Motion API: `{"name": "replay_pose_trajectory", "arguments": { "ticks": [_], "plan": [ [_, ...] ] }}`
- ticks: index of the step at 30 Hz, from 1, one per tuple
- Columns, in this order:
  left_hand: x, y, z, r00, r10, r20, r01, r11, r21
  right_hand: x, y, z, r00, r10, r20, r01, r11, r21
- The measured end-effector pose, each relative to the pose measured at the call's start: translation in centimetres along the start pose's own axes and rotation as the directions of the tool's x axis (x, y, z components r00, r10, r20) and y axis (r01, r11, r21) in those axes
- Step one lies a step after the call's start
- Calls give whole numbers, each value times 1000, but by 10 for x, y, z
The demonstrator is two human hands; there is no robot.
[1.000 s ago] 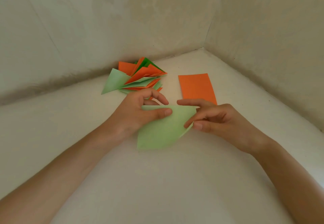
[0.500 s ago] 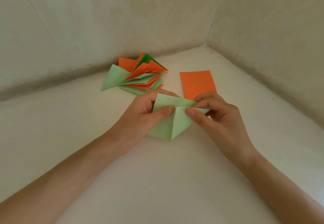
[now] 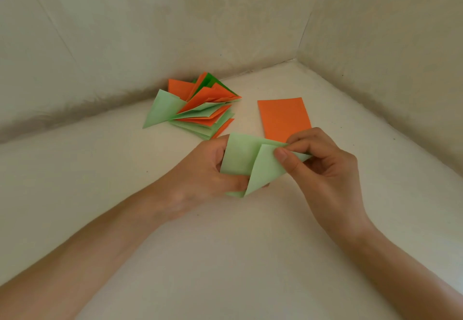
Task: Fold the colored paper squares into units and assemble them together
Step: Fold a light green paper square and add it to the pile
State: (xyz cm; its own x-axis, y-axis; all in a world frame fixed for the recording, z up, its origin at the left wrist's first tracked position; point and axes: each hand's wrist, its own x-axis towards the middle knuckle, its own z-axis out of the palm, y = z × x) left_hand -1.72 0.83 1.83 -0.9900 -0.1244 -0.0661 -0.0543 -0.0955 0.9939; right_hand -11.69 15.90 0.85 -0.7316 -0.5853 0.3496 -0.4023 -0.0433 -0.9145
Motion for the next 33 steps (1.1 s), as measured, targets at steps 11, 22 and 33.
{"name": "replay_pose_trajectory", "arguments": {
  "ticks": [11, 22, 33],
  "plan": [
    [-1, 1, 0, 992, 83, -96, -87, 996, -32, -1, 2, 0, 999, 22, 41, -22, 1000, -1],
    [-2, -2, 5, 923, 345, -171, -292, 917, 272, -4, 3, 2, 997, -20, 79, 22, 1000, -17],
    [-3, -2, 4, 912, 388, -132, -332, 888, 319, -4, 1, 2, 997, -16, 70, 17, 1000, -18]
  ]
}}
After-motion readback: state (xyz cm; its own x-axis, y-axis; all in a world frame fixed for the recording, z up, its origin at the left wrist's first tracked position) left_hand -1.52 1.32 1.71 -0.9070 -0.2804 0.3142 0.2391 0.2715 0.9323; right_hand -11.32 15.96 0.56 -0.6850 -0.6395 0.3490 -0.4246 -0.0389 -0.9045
